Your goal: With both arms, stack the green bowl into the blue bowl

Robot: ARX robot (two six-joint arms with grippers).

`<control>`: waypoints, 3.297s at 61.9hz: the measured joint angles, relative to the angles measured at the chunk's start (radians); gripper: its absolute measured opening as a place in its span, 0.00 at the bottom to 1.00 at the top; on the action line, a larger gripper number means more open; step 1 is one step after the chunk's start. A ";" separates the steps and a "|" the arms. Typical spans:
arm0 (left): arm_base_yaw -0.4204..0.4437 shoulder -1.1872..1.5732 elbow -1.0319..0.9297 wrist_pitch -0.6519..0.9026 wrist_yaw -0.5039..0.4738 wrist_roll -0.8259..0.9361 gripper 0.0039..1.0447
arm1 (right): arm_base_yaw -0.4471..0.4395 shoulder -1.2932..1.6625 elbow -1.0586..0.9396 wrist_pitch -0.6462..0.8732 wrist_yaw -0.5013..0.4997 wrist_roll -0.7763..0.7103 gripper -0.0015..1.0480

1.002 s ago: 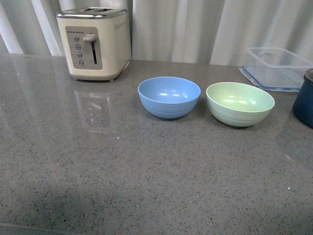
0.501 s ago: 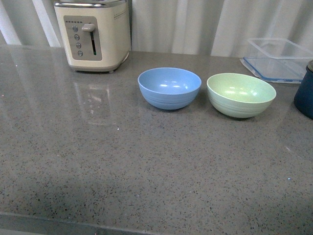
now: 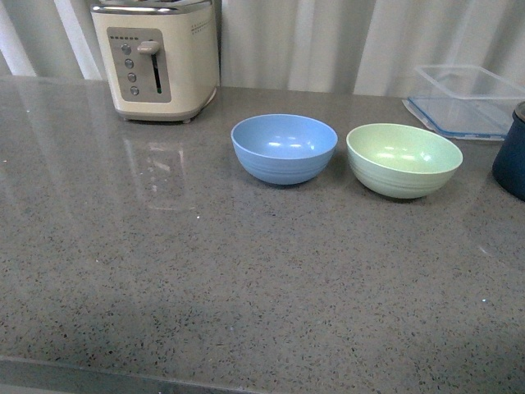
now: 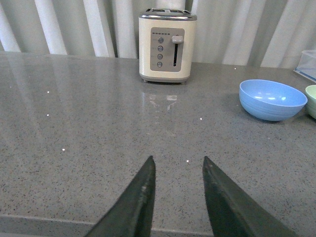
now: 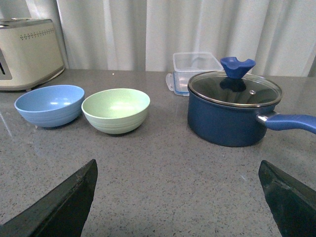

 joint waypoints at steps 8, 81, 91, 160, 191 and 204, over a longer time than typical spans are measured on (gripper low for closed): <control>0.000 0.000 0.000 0.000 0.000 0.000 0.60 | 0.015 0.058 0.028 -0.044 -0.020 -0.030 0.90; 0.000 0.000 0.000 0.000 0.000 0.002 0.94 | 0.072 1.836 1.244 -0.076 0.117 0.159 0.90; 0.000 0.000 0.000 0.000 0.000 0.002 0.94 | 0.066 1.892 1.277 -0.093 0.125 0.160 0.90; 0.000 0.000 0.000 0.000 0.000 0.002 0.94 | 0.091 1.946 1.345 -0.128 0.117 0.174 0.01; 0.000 0.000 0.000 0.000 0.000 0.002 0.94 | 0.200 1.750 1.432 -0.093 0.056 0.185 0.01; 0.000 0.000 0.000 0.000 0.000 0.002 0.94 | 0.302 1.859 1.491 -0.023 0.058 0.239 0.01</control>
